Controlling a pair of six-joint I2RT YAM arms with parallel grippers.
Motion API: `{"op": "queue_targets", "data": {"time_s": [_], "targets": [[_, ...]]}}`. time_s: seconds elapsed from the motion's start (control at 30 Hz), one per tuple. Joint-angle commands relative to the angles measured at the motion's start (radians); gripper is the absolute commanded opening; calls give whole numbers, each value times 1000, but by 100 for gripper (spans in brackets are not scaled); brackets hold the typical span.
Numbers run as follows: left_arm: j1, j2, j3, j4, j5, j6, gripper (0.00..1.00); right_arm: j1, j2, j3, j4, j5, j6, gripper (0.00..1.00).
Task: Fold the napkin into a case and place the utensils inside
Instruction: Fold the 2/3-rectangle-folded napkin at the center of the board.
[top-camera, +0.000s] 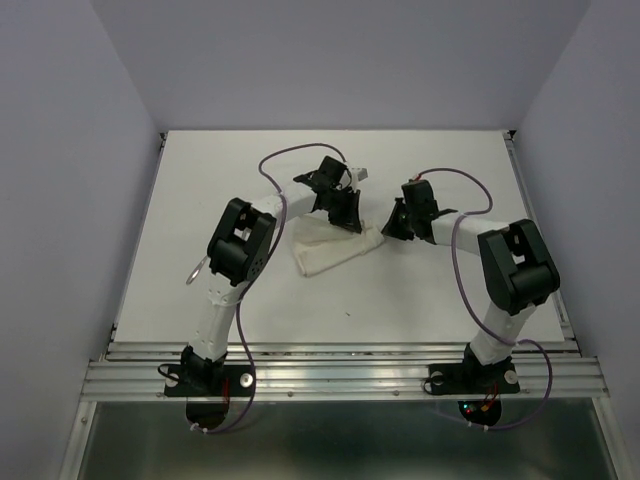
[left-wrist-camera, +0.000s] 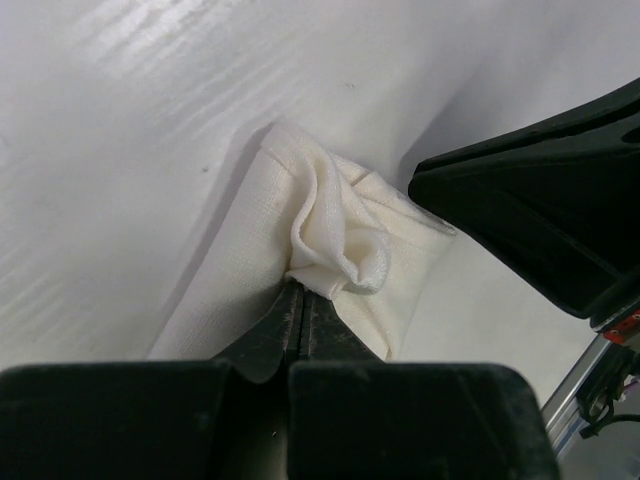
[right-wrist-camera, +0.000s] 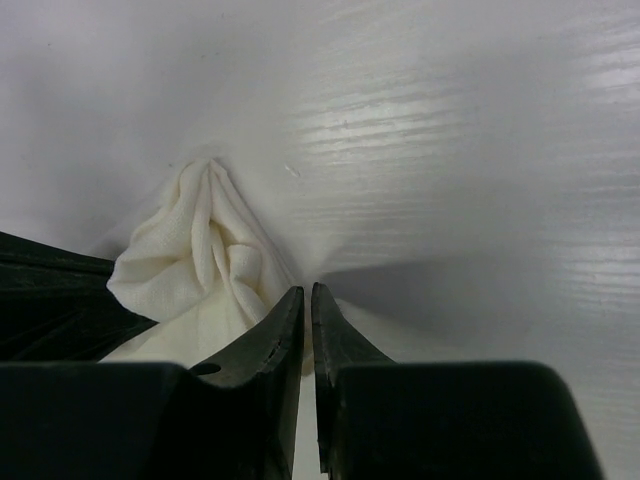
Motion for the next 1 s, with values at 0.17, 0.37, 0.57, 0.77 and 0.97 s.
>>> {"op": "queue_targets", "data": {"time_s": [0.17, 0.37, 0.57, 0.77, 0.97], "targets": [[-31, -91, -30, -27, 31, 52, 0, 7, -167, -5, -59, 115, -30, 14], [-32, -83, -21, -33, 31, 58, 0, 36, -172, -11, -54, 72, -62, 13], [-32, -75, 1, -42, 31, 56, 0, 47, -172, -54, -28, 14, -57, 13], [-32, -69, 27, -64, 28, 63, 0, 65, -149, -89, 2, -35, -50, 13], [-34, -67, 62, -82, 30, 55, 0, 65, -85, -72, -16, -19, -12, 11]]}}
